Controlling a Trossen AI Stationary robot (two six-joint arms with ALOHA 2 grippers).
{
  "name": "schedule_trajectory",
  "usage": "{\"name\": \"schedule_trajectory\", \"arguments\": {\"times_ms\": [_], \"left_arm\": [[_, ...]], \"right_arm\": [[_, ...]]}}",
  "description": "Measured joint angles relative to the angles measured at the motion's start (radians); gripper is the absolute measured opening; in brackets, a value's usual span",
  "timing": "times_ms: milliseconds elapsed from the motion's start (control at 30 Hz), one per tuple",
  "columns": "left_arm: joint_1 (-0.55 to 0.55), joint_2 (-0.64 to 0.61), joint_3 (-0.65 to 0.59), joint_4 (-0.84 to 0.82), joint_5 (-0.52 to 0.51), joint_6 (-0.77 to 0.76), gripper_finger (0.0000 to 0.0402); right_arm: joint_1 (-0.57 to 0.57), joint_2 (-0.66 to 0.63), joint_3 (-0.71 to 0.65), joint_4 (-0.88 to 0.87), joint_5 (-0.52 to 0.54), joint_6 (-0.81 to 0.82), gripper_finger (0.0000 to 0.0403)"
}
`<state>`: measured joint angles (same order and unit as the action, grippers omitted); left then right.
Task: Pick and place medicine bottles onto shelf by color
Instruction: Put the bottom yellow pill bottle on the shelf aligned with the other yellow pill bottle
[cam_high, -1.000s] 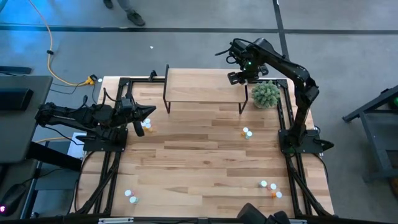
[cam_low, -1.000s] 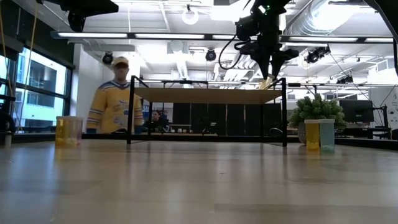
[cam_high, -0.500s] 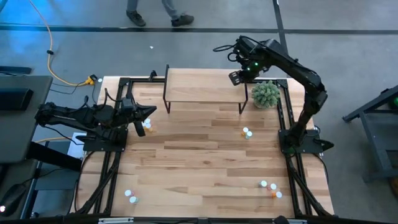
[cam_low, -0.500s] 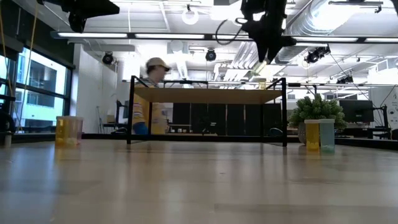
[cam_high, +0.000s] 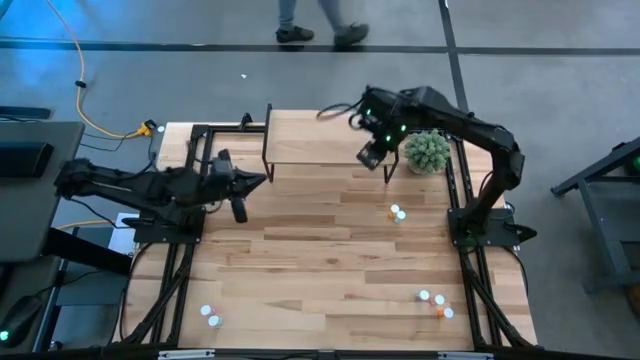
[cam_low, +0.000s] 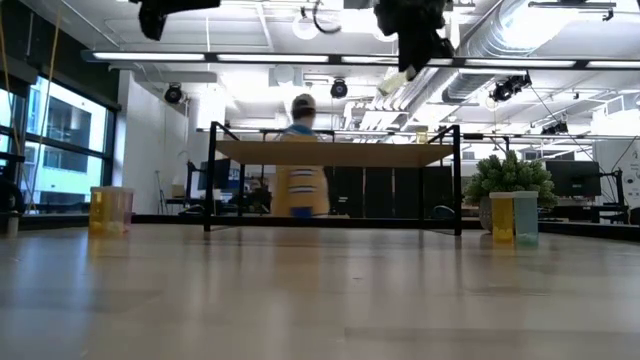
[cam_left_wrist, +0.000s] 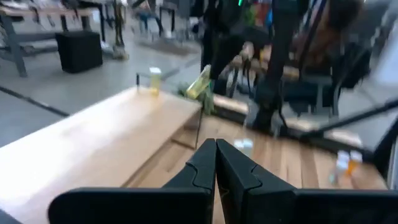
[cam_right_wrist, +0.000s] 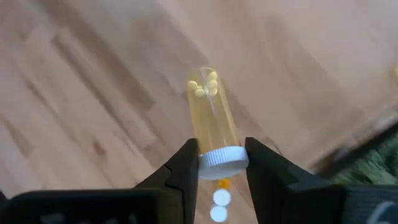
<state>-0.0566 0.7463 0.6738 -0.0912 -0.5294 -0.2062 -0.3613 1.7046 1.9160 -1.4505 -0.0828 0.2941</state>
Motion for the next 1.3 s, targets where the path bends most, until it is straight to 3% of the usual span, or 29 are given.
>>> {"name": "schedule_trajectory", "arguments": {"times_ms": [200,333,500,700,833,1300], "left_arm": [[0.014,0.176,0.158,-0.115,0.022,0.022,0.0000],[0.060,0.294,0.244,-0.114,0.113,0.028,0.0000],[0.110,0.446,0.332,-0.116,0.271,0.107,0.0000],[0.133,0.594,0.429,-0.078,0.326,0.167,0.0000],[0.136,0.643,0.462,-0.013,0.348,0.192,0.0000],[0.136,0.656,0.475,-0.025,0.390,0.171,0.0000]], "right_arm": [[0.161,0.000,0.000,0.060,-0.003,-0.030,0.0115],[0.241,0.000,0.000,0.145,0.000,-0.035,0.0115],[0.299,0.000,0.000,0.211,0.000,-0.042,0.0116],[0.334,0.001,0.000,0.233,0.000,-0.037,0.0117],[0.344,0.001,0.000,0.236,0.000,-0.035,0.0117],[0.344,0.001,0.000,0.263,0.001,-0.041,0.0117]]}}
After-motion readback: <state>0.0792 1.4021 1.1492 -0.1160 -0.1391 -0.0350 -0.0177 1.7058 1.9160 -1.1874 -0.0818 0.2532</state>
